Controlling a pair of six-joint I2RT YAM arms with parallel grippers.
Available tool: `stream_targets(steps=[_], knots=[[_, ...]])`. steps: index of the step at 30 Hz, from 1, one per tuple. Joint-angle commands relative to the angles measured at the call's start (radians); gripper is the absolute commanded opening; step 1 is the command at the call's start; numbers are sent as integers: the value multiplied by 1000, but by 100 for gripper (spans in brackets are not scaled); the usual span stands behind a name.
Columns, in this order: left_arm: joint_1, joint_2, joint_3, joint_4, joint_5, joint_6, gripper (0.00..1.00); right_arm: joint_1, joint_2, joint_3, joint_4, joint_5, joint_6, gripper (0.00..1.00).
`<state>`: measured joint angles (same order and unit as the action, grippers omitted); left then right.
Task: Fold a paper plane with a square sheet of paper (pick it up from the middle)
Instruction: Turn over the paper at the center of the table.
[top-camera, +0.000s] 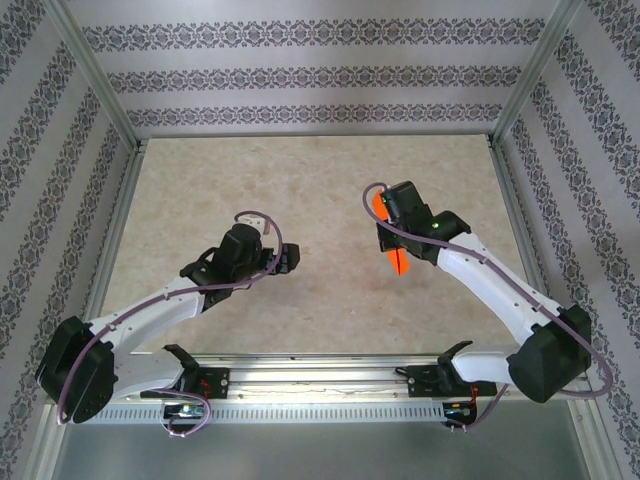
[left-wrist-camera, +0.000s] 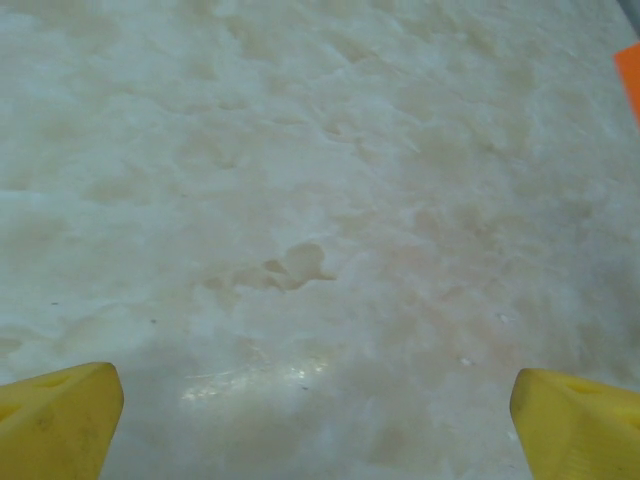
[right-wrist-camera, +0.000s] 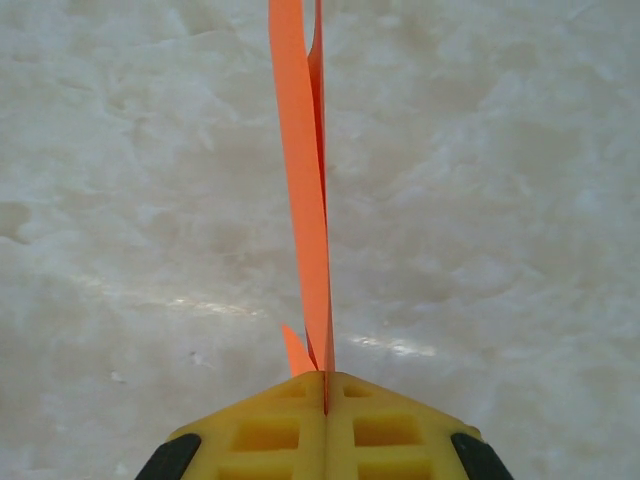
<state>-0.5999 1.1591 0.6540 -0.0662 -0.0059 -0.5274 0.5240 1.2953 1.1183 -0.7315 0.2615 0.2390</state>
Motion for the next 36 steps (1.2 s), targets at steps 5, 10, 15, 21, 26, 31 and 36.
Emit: stream_targets(steps=[5,10,15,21,26,31,36], knots=[[18,-70,4,-110,-173,-28,100,68,74,55,-105,246,-44,0],[23,-180,-63,-67,-159,-25,100,86,116,59,-96,306,-25,0],[25,-239,-93,-54,-180,-55,100,121,206,71,-103,366,-7,0],[24,-253,-92,-66,-198,-66,100,206,358,116,-119,343,22,0],[26,-279,-92,-85,-232,-84,100,284,528,211,-144,243,82,0],[28,-315,-90,-124,-268,-95,100,339,649,326,-149,113,142,2],[31,-339,-104,-119,-271,-116,100,348,696,392,-88,-109,170,12]])
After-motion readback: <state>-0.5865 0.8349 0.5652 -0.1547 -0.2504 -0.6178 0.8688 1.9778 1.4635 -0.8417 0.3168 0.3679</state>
